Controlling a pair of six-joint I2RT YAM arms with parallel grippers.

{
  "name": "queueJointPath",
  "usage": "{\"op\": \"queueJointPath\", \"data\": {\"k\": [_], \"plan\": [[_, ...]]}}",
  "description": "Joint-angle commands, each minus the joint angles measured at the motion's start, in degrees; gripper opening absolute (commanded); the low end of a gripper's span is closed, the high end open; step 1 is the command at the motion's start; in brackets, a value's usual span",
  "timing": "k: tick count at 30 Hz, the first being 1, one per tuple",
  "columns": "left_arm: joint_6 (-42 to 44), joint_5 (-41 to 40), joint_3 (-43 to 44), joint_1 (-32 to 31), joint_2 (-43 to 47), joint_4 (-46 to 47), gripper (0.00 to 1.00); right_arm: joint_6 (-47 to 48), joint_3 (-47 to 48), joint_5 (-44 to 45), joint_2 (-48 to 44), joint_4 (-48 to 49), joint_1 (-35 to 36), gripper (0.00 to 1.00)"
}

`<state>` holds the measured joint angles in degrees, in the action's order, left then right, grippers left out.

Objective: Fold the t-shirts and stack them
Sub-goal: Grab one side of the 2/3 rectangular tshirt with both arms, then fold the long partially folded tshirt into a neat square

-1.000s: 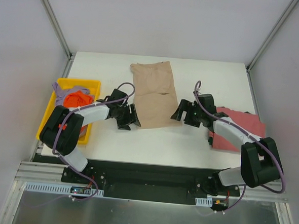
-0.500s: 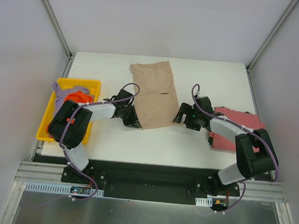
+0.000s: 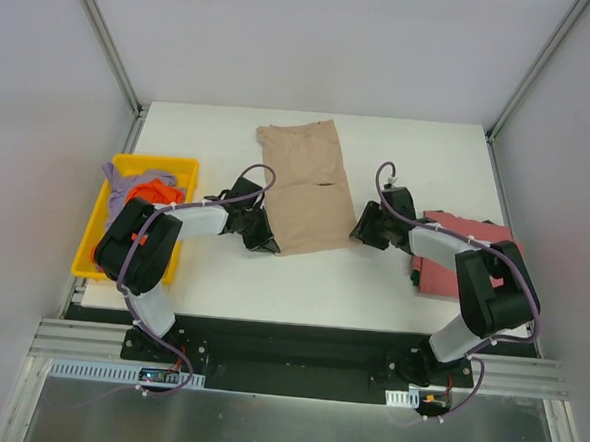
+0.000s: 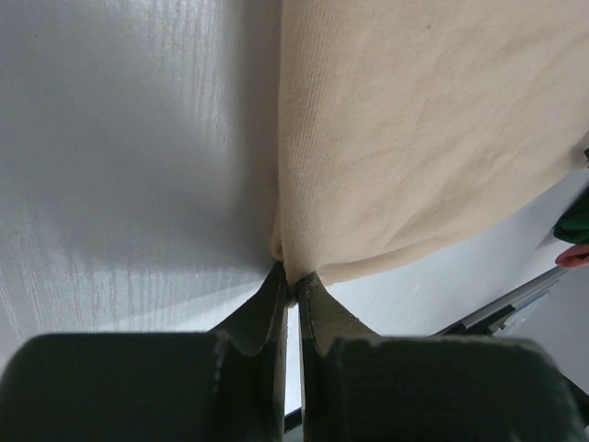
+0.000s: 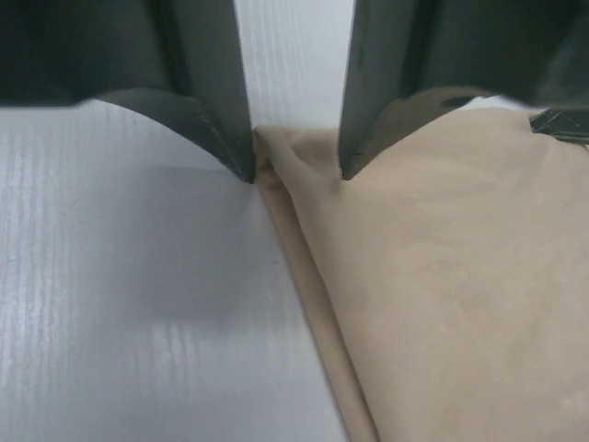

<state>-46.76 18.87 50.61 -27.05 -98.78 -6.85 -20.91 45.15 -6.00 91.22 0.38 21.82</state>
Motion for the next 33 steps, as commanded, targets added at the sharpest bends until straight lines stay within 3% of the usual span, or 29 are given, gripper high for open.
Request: {"op": "queueJointPath", "data": {"k": [1, 8, 12, 15, 18, 23, 28, 33], "plan": [[1.1, -4.8, -2.6, -0.5, -0.1, -3.8, 0.0, -1.3, -0.9, 1.5, 2.3, -1.8, -0.2, 0.41], [4.4, -6.3, -3.3, -0.5, 3.6, -4.9, 0.0, 0.2, -0.7, -0.4, 1.7, -1.9, -0.1, 0.0], [5.7, -2.7, -3.9, -0.6, 6.0, -6.2, 0.0, 1.0, -2.2, -4.8, -3.4, -4.4, 0.5, 0.0], [6.3, -1.5, -6.1, -0.8, 10.7, -9.5, 0.0, 2.0, -2.4, -10.5, -8.4, -11.7, 0.5, 0.01], [6.9, -2.2, -8.7, -0.9, 17.9, -15.6, 0.0, 2.7, -3.0, -16.1, -14.7, -20.4, 0.8, 0.0], [8.4, 5.2, -10.5, -1.2, 31.1, -23.4, 0.0, 6.8, -0.2, -23.8, -24.4, -38.8, 1.8, 0.01], [9.9, 11.3, -5.4, -1.5, 39.6, -32.9, 0.0, 8.6, 3.8, -35.7, -31.4, -53.3, 3.1, 0.0], [12.6, 11.5, -0.6, -1.5, 45.3, -38.9, 0.0, 5.4, 4.9, -48.3, -37.2, -54.8, 3.1, 0.0]]}}
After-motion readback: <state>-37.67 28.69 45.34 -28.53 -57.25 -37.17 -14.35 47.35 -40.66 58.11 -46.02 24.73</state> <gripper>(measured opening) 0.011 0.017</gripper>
